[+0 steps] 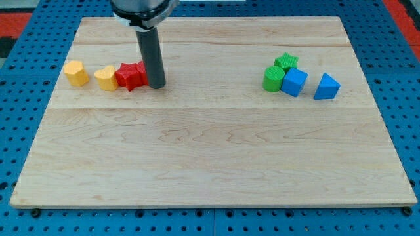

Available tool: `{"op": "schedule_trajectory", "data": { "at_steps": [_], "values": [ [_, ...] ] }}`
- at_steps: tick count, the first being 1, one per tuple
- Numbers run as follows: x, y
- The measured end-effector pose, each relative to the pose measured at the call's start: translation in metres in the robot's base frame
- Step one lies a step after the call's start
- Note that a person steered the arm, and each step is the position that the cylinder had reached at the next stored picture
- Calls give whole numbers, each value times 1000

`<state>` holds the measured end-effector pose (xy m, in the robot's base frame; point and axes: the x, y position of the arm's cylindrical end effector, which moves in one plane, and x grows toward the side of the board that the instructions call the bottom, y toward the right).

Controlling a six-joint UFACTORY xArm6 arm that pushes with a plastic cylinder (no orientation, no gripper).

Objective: Separate red circle from red star

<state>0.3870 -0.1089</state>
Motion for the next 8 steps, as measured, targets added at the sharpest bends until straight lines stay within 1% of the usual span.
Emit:
{"op": "schedule_trajectory", "data": {
  "at_steps": [1, 2, 3, 4, 5, 6, 7, 8],
  "values": [
    [0, 0],
    [0, 33],
    [0, 45],
    [0, 45],
    [19, 46],
    [80, 74],
    [105, 90],
    [107, 86]
  ]
}}
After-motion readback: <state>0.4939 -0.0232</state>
